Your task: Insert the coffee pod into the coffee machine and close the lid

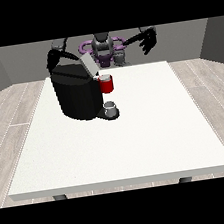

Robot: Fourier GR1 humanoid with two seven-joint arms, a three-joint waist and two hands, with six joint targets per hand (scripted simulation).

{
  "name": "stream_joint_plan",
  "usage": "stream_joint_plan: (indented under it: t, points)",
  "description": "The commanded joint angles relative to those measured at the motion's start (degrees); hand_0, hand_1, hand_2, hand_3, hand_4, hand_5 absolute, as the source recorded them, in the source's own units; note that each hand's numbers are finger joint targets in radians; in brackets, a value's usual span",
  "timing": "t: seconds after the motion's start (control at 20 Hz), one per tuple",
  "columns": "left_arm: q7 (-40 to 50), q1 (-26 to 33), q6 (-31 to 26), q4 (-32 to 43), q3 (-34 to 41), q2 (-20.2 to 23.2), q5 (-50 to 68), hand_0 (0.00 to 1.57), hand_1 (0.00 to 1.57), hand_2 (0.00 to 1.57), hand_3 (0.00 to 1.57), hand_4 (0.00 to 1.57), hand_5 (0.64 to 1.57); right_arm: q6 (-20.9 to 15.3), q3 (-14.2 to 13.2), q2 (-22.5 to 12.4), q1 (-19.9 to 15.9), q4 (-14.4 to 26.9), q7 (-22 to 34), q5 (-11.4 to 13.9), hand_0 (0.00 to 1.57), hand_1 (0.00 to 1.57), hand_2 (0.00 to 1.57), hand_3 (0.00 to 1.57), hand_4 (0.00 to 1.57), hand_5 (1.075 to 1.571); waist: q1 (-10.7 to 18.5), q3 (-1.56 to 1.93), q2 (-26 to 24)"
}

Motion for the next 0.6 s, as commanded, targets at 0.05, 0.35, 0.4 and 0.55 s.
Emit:
stream_joint_plan:
  t: [0.05,0.35,0.4,0.55]
  points:
    - [-0.51,7.63,-3.24,0.85,1.20,-3.22,3.50,0.00,0.00,0.00,0.00,0.39,1.571,4.08,1.64,0.56,-1.96,-3.84,2.09,-2.48,0.00,0.00,0.00,0.00,0.00,1.571,3.97,0.05,-7.05]
    - [1.49,13.04,-2.30,-1.59,0.07,-5.49,4.34,0.00,0.00,0.00,0.00,0.42,1.571,9.68,4.07,-3.54,-4.45,-7.67,5.02,-2.04,0.00,0.00,0.00,0.00,0.15,1.571,5.60,0.09,-8.77]
    - [2.15,12.88,-3.27,-3.60,0.27,-4.49,5.42,0.00,0.00,0.00,0.00,0.41,1.571,7.61,3.53,-3.24,-5.35,-7.21,4.99,-1.10,0.00,0.00,0.00,0.00,0.11,1.571,6.85,0.10,-7.55]
    - [3.13,12.51,-2.98,-6.78,-2.60,-5.70,9.50,0.00,0.00,0.00,0.00,0.35,1.571,6.33,2.96,-4.00,-9.01,-4.26,3.73,0.65,0.00,0.00,0.00,0.00,0.08,1.571,8.59,0.10,-4.63]
